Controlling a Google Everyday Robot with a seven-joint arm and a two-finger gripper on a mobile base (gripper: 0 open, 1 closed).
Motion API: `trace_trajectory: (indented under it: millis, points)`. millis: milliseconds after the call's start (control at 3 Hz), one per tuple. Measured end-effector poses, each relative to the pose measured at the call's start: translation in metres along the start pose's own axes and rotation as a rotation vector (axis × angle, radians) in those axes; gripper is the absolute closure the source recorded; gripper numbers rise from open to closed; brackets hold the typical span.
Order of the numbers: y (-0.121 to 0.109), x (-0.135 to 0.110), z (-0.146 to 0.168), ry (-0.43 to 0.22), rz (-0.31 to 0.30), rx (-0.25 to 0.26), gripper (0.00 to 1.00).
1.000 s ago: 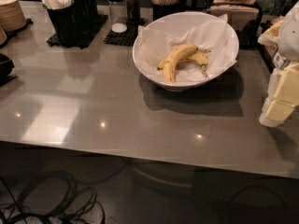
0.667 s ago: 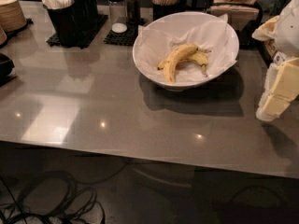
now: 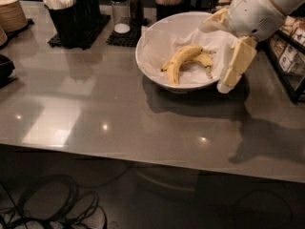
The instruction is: Pick banana from white bowl
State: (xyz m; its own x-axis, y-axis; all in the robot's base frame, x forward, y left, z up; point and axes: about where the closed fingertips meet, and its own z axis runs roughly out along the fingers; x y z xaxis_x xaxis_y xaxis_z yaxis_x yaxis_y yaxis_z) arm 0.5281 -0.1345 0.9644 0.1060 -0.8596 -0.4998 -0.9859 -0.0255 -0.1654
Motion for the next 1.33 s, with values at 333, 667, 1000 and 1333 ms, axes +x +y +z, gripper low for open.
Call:
trace_trajectory:
  millis: [333, 667, 1000, 1333]
  points:
    - [-0.016, 0.001, 0.009, -0.048, 0.009, 0.002, 0.00]
    - [-0.016, 0.005, 0.011, -0.065, 0.024, 0.012, 0.00]
    - [-0.041, 0.008, 0.031, -0.069, 0.001, -0.019, 0.00]
    - [-0.080, -0.006, 0.057, -0.073, -0.062, -0.061, 0.00]
